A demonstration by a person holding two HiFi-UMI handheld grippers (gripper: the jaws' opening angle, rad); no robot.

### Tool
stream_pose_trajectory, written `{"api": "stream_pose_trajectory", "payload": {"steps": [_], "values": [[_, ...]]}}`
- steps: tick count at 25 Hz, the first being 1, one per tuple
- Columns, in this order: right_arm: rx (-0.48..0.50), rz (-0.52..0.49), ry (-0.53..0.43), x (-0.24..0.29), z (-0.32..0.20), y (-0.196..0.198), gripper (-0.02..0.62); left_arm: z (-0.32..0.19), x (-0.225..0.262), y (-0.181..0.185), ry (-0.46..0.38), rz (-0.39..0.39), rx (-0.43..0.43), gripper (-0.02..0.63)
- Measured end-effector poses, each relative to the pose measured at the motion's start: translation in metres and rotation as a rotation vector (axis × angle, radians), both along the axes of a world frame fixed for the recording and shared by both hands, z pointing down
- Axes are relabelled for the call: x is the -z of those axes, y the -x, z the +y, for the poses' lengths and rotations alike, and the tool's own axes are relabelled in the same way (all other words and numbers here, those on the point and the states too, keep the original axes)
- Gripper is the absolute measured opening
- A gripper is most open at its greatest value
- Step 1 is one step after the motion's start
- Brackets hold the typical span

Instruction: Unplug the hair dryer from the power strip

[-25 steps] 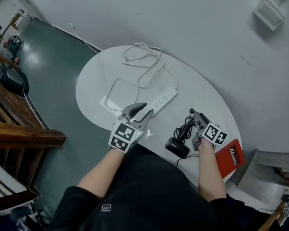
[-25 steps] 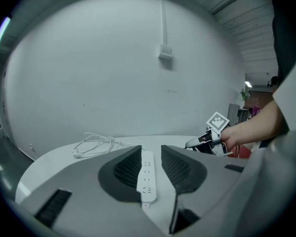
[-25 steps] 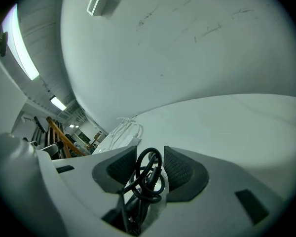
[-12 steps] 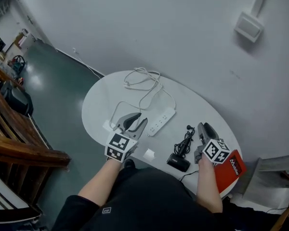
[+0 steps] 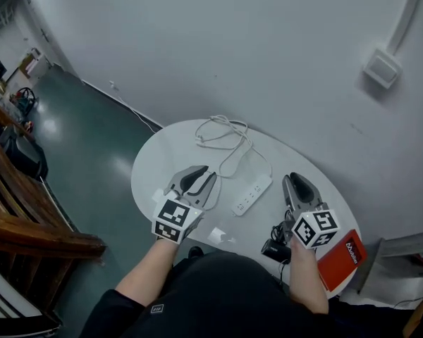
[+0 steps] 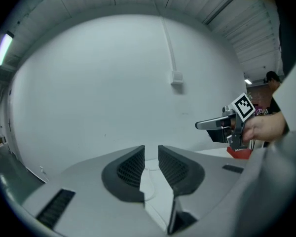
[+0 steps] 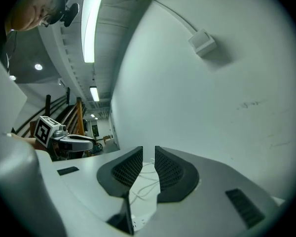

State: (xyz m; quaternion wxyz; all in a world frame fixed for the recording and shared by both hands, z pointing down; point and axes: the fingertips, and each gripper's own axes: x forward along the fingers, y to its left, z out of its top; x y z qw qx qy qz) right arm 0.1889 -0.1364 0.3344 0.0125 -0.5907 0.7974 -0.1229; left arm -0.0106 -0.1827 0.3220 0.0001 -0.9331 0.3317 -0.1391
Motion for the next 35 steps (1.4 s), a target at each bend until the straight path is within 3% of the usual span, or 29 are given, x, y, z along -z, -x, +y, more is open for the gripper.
{"api": "stream_pose_trajectory", "payload": {"steps": [7,11,16,23,35], "values": [[0.067,0.158,-0.125,0.067,-0.019,0.046,0.049,-0.027,0.038,0.023,-0.065,0.067,0.027,0.083],[0.080,0.188,-0.171,0.084,-0.032,0.065,0.040,-0.043,0.053,0.033,-0.094,0.086,0.043,0.078],[0.099,0.162,-0.207,0.093,-0.039,0.080,0.034,-0.054,0.065,0.033,-0.118,0.091,0.037,0.075],[0.065,0.133,-0.182,0.088,-0.038,0.069,0.034,-0.052,0.065,0.016,-0.108,0.089,0.004,0.075],[0.087,0.129,-0.202,0.096,-0.023,0.069,0.034,-0.041,0.072,0.004,-0.113,0.101,-0.013,0.075]]}}
